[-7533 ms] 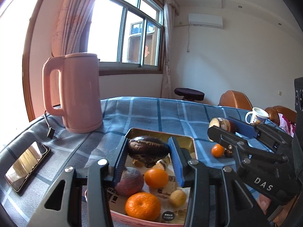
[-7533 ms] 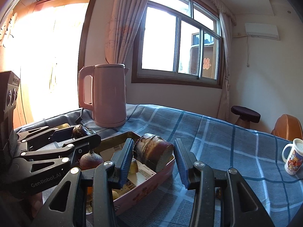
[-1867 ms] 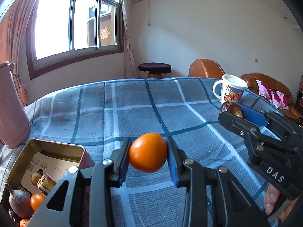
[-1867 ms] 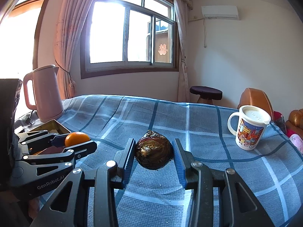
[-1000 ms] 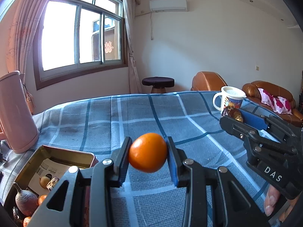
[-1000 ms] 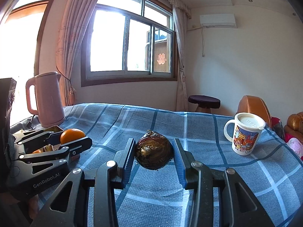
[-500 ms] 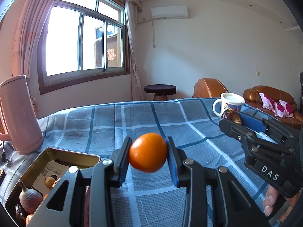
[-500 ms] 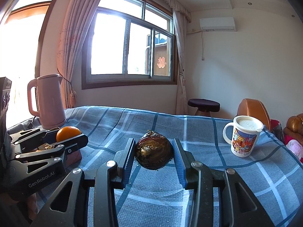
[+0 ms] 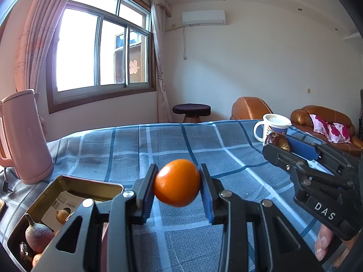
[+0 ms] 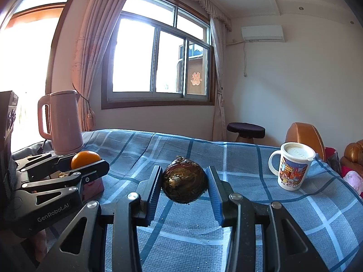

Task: Organize fruits
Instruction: 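Carry the chestnut in the right gripper while the left carries the orange to the tin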

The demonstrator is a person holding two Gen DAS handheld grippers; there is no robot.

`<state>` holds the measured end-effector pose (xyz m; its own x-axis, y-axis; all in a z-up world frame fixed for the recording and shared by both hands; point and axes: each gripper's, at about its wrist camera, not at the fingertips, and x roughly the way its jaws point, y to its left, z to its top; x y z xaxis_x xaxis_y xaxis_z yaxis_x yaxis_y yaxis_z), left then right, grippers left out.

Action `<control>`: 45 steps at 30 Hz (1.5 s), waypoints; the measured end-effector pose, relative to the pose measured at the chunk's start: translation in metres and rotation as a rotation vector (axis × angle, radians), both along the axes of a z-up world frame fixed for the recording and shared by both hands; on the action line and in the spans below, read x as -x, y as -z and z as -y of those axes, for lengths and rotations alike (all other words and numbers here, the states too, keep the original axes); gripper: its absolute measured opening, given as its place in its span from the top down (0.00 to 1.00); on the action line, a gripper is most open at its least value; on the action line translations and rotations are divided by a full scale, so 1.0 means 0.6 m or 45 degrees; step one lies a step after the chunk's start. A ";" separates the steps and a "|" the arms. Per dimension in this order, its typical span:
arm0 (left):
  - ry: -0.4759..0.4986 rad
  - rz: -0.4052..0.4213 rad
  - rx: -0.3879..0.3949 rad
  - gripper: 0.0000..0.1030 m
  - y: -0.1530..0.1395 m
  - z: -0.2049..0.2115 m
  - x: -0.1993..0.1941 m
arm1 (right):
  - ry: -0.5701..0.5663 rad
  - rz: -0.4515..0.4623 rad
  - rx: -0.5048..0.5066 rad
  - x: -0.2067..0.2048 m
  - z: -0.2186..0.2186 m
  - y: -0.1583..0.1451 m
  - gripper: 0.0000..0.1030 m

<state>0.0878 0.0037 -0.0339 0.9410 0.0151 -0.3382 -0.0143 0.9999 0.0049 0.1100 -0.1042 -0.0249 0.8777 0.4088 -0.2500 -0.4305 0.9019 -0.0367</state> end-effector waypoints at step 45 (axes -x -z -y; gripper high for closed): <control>-0.055 -0.017 0.084 0.64 0.002 -0.087 0.054 | -0.206 0.003 0.072 0.044 -0.133 0.000 0.60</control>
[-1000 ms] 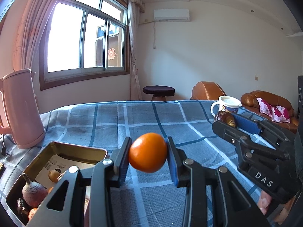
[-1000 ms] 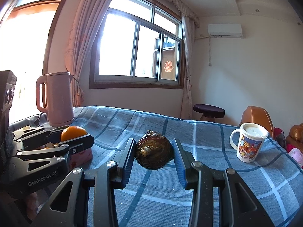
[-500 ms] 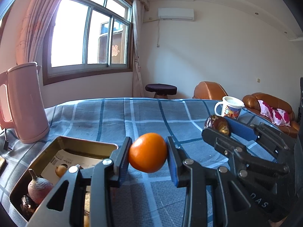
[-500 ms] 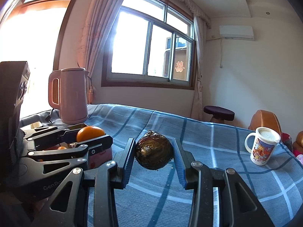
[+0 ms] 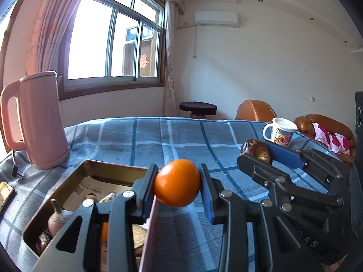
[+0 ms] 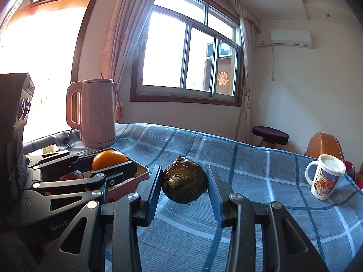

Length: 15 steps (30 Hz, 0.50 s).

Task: Organize fruits
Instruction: 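Carry the chestnut in the right gripper while the left carries the orange to the tin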

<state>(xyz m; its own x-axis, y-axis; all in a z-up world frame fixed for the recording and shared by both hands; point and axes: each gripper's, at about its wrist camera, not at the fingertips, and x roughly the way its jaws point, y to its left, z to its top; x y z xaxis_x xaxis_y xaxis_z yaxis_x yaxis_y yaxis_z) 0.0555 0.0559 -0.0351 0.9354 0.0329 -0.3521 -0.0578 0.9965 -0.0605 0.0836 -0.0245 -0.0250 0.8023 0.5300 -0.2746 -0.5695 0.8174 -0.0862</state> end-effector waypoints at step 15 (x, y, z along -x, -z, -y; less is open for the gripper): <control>-0.088 0.026 0.010 0.64 -0.001 -0.055 0.026 | -0.064 0.010 0.031 0.015 -0.043 -0.002 0.60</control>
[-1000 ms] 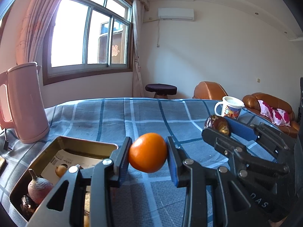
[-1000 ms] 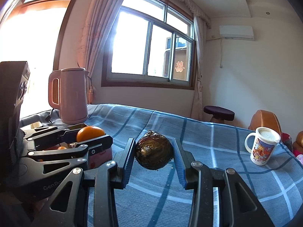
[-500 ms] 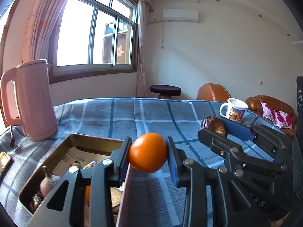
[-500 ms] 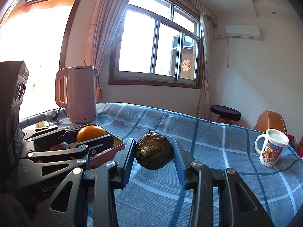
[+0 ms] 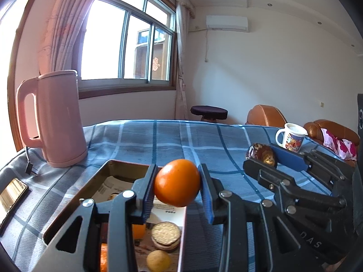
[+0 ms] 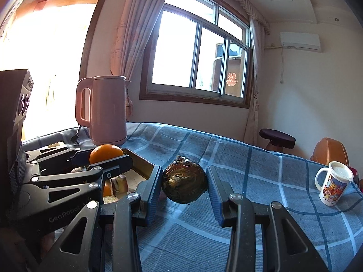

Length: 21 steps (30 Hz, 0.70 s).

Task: Organize fruits
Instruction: 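Carry the chestnut in the right gripper while the left carries the orange to the tin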

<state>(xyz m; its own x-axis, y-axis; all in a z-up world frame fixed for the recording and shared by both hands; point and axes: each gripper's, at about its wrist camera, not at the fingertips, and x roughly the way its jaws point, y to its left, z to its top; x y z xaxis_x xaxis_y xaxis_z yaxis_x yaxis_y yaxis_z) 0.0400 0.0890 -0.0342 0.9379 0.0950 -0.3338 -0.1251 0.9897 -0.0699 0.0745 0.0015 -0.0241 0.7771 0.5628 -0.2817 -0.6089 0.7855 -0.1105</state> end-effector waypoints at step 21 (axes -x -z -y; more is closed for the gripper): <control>-0.081 0.018 0.010 0.64 -0.007 -0.049 0.025 | -0.062 -0.004 0.012 0.005 -0.041 -0.005 0.60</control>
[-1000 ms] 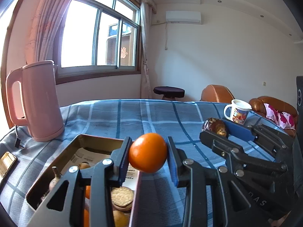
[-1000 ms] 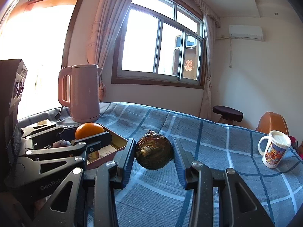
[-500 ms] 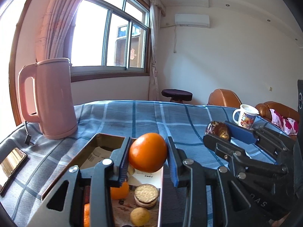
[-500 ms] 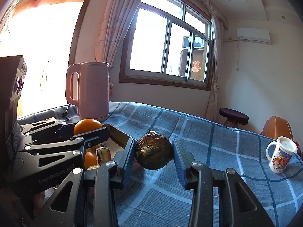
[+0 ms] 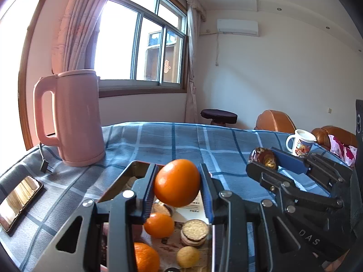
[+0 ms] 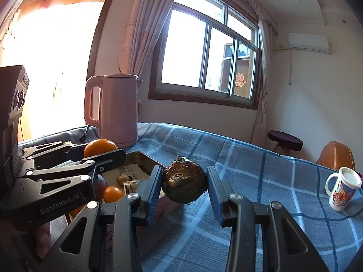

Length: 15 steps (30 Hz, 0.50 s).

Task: Organize fruits
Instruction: 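Carry the chestnut in the right gripper while the left carries the orange to the tin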

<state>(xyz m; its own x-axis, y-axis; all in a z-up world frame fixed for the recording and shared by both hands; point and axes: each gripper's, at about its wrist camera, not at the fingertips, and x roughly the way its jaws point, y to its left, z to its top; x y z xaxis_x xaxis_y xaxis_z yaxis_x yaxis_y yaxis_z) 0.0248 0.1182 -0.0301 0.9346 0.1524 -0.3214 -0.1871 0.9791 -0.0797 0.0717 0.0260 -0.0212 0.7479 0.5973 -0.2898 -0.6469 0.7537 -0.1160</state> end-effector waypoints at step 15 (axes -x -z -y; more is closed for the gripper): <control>-0.073 -0.004 0.002 0.64 0.000 -0.037 0.019 | -0.063 0.010 0.007 0.007 -0.037 -0.003 0.60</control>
<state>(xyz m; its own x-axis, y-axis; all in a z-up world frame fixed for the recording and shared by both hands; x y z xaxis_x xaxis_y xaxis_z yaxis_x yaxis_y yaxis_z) 0.0133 0.1402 -0.0302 0.9233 0.2052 -0.3247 -0.2431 0.9666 -0.0807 0.0675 0.0480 -0.0194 0.7198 0.6318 -0.2875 -0.6822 0.7204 -0.1249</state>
